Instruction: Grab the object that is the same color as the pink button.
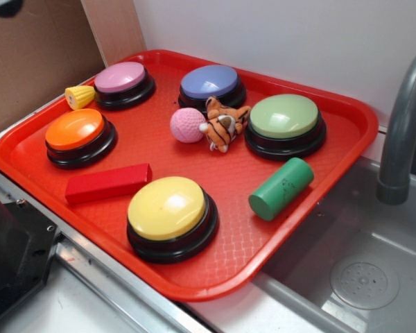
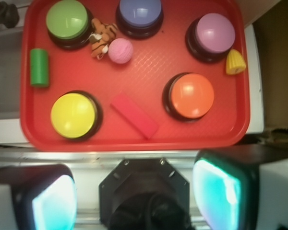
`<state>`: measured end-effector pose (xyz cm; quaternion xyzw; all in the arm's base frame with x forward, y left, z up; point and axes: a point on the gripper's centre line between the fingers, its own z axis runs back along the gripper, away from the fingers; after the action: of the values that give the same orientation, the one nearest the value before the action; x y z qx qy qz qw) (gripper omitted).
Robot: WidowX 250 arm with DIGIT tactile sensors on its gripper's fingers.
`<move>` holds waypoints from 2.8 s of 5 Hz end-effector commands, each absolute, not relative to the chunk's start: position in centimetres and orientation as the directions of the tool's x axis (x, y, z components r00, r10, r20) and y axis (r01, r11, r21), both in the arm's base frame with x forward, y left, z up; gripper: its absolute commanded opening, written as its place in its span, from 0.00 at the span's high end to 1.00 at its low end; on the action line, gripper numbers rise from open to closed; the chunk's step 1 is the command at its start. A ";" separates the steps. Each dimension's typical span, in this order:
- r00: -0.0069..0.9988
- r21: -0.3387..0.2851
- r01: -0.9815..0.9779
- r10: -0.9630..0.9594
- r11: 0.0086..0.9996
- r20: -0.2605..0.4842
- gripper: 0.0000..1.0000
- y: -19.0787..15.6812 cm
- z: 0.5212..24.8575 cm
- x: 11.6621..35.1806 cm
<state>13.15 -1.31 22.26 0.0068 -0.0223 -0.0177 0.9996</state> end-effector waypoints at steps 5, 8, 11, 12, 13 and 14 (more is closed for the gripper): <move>0.904 0.144 0.402 -0.417 0.904 0.093 0.00 -3.2 11.6 24.4; 0.890 0.190 0.442 -0.455 0.877 0.032 0.00 -2.4 6.8 26.2; 0.879 0.155 0.464 -0.474 0.872 0.040 0.03 -2.2 3.7 27.1; 0.888 0.158 0.443 -0.457 0.882 0.060 1.00 -2.1 3.8 27.0; 0.887 0.158 0.444 -0.457 0.882 0.058 1.00 -2.2 3.8 27.1; 0.891 0.168 0.435 -0.450 0.885 0.064 1.00 -2.0 3.8 27.0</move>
<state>26.56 -1.78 2.83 0.0726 -0.0293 -0.2264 0.9709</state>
